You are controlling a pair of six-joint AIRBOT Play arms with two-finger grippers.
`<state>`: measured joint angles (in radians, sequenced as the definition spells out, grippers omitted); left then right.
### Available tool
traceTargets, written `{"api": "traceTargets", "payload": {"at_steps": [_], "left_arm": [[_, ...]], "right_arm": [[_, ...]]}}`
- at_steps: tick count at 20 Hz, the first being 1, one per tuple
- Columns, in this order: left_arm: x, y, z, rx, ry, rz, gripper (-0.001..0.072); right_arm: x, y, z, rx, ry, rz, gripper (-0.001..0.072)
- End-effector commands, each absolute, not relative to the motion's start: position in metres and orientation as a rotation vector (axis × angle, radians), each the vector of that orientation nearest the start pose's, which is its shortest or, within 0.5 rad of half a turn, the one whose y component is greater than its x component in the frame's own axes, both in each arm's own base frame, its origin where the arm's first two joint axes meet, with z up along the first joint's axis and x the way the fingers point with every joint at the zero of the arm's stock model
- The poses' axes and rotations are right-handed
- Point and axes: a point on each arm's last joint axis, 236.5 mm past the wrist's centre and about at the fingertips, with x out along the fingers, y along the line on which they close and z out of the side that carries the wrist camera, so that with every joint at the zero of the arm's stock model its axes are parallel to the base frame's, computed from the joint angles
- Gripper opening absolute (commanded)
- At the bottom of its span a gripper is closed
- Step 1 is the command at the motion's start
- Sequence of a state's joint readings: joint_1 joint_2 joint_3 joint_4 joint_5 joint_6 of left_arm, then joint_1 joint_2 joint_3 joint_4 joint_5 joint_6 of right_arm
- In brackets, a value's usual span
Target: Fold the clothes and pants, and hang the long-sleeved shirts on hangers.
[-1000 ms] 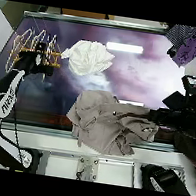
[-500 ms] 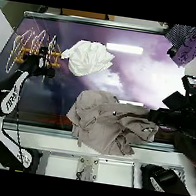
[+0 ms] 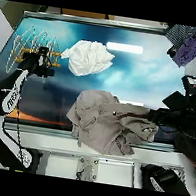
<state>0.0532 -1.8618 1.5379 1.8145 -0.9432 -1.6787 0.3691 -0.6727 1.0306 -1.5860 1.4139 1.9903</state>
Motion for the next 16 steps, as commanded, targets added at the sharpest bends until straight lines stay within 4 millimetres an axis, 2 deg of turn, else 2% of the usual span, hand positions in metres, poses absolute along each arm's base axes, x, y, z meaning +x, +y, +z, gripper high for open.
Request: {"api": "traceTargets", "payload": {"at_steps": [1,5,8,11,14,16], "left_arm": [[0.521,0.074,-0.071,0.119,1.221,0.205,0.0013],[0.527,0.062,0.004,0.136,1.078,0.184,0.0013],[0.526,0.037,0.068,0.180,0.955,0.131,0.0013],[0.518,0.006,0.121,0.216,0.848,0.072,0.0014],[0.508,-0.017,0.153,0.228,0.781,0.032,0.0012],[0.504,-0.020,0.155,0.232,0.777,0.025,0.0011]], "right_arm": [[0.240,0.089,0.131,0.172,1.086,0.098,0.0016],[0.240,0.089,0.131,0.172,1.086,0.098,0.0015],[0.240,0.089,0.131,0.172,1.086,0.098,0.0015],[0.240,0.089,0.131,0.172,1.086,0.098,0.0016],[0.240,0.089,0.131,0.172,1.086,0.098,0.0016],[0.240,0.089,0.131,0.172,1.086,0.098,0.0016]]}}
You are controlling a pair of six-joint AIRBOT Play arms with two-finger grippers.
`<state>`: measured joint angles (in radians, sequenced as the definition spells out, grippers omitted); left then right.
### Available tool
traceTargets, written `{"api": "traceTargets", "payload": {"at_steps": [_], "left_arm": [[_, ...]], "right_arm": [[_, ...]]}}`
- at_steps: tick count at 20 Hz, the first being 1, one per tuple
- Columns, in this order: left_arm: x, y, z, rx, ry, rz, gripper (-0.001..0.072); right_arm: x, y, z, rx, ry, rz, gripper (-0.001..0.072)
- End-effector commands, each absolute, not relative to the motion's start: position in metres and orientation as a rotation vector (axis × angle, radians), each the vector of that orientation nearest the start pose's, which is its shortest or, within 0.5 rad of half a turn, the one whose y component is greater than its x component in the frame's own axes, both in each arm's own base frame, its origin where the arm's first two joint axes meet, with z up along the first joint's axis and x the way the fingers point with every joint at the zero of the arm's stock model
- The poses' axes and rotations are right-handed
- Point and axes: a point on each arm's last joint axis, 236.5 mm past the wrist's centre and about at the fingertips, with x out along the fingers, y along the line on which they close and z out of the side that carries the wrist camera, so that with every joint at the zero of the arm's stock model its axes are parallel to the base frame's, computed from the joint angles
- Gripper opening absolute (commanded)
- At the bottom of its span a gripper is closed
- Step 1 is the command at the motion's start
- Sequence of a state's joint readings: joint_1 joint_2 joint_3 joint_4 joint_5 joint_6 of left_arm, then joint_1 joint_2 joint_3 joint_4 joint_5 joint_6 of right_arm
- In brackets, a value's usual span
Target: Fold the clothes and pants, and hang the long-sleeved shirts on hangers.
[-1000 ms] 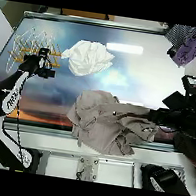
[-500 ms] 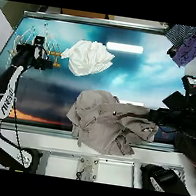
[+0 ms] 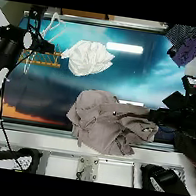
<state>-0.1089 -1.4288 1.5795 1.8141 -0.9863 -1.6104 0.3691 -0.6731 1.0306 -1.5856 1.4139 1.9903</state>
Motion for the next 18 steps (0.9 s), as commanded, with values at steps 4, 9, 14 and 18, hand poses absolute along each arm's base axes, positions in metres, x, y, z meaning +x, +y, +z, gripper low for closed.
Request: {"api": "traceTargets", "payload": {"at_steps": [4,9,14,18], "left_arm": [[0.491,-0.022,0.131,0.241,0.771,0.003,0.0010],[0.466,-0.027,0.114,0.211,0.735,-0.023,0.0010],[0.449,-0.028,0.110,0.107,0.711,-0.091,0.0010],[0.444,-0.017,0.096,0.026,0.727,-0.093,0.0011]], "right_arm": [[0.240,0.089,0.131,0.172,1.086,0.098,0.0016],[0.240,0.089,0.131,0.172,1.086,0.098,0.0015],[0.240,0.089,0.131,0.172,1.086,0.098,0.0015],[0.240,0.089,0.131,0.172,1.086,0.098,0.0015]]}}
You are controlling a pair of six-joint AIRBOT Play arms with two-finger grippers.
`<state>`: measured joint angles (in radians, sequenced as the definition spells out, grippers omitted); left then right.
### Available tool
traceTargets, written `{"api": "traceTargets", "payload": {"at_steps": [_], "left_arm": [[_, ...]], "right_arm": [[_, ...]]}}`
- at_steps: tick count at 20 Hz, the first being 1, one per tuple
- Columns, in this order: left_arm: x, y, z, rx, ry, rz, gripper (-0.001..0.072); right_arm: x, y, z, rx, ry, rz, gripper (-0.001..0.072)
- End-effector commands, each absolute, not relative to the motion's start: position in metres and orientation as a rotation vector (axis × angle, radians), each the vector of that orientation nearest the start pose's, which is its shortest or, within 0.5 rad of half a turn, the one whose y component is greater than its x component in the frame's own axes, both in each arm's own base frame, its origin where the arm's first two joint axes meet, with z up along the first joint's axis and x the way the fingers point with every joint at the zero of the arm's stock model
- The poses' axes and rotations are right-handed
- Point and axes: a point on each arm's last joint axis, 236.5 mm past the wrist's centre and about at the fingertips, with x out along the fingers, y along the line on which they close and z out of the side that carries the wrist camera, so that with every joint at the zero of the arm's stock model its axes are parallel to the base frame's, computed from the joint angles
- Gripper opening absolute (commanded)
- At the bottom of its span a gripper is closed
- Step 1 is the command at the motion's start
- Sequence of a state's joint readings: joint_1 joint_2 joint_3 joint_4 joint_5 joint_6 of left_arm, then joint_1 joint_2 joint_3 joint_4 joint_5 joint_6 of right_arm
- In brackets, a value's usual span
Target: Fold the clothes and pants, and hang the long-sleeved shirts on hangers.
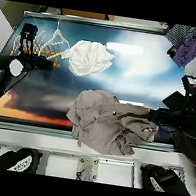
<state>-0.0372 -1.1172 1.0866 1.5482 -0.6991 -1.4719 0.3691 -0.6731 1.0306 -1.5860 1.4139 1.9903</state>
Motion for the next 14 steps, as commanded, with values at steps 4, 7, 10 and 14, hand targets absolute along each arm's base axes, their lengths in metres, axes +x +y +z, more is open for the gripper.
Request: {"api": "traceTargets", "payload": {"at_steps": [4,7,10,14], "left_arm": [[0.440,-0.014,0.071,0.025,0.813,-0.094,0.0011],[0.432,-0.015,0.044,0.025,0.911,-0.102,0.0011],[0.426,-0.015,0.016,0.020,1.004,-0.109,0.0011],[0.415,-0.016,-0.027,0.014,1.142,-0.118,0.0011]], "right_arm": [[0.240,0.089,0.131,0.172,1.086,0.098,0.0016],[0.240,0.089,0.131,0.172,1.086,0.098,0.0016],[0.240,0.089,0.131,0.172,1.086,0.098,0.0016],[0.240,0.089,0.131,0.172,1.086,0.098,0.0016]]}}
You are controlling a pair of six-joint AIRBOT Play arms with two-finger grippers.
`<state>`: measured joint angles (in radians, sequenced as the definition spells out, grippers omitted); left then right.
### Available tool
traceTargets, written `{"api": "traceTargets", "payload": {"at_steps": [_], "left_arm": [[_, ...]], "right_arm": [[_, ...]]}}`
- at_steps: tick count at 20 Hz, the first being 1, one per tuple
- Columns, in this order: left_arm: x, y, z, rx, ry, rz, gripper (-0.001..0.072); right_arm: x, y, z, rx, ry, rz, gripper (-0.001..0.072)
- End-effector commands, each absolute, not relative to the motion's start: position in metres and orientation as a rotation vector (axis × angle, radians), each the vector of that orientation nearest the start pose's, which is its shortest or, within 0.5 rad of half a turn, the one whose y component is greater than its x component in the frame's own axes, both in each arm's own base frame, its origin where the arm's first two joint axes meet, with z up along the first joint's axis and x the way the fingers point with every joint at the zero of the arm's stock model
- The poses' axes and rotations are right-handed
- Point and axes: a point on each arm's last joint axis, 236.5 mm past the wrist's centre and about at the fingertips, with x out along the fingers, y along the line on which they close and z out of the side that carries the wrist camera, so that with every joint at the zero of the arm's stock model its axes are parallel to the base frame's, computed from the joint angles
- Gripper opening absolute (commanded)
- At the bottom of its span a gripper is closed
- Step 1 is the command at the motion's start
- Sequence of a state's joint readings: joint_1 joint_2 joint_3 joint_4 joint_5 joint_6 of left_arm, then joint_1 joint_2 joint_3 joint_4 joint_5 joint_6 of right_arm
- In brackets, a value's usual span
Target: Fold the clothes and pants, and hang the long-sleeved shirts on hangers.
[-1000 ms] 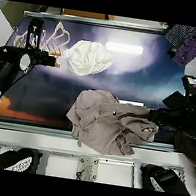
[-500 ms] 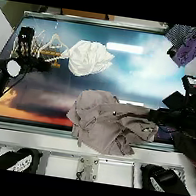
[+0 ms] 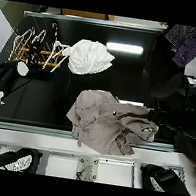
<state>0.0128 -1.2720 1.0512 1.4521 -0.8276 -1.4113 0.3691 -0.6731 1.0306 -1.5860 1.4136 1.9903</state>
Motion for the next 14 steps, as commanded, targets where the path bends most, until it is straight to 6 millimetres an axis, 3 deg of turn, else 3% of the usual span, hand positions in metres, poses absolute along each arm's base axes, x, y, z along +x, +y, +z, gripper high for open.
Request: {"api": "traceTargets", "payload": {"at_steps": [1,8,14], "left_arm": [[0.414,-0.016,-0.036,0.012,1.163,-0.119,0.0011],[0.409,-0.010,-0.086,0.040,1.277,-0.112,0.0012],[0.407,-0.008,-0.108,0.045,1.316,-0.110,0.0013]], "right_arm": [[0.240,0.089,0.131,0.172,1.086,0.098,0.0016],[0.240,0.089,0.131,0.172,1.086,0.098,0.0015],[0.240,0.089,0.131,0.172,1.086,0.098,0.0016]]}}
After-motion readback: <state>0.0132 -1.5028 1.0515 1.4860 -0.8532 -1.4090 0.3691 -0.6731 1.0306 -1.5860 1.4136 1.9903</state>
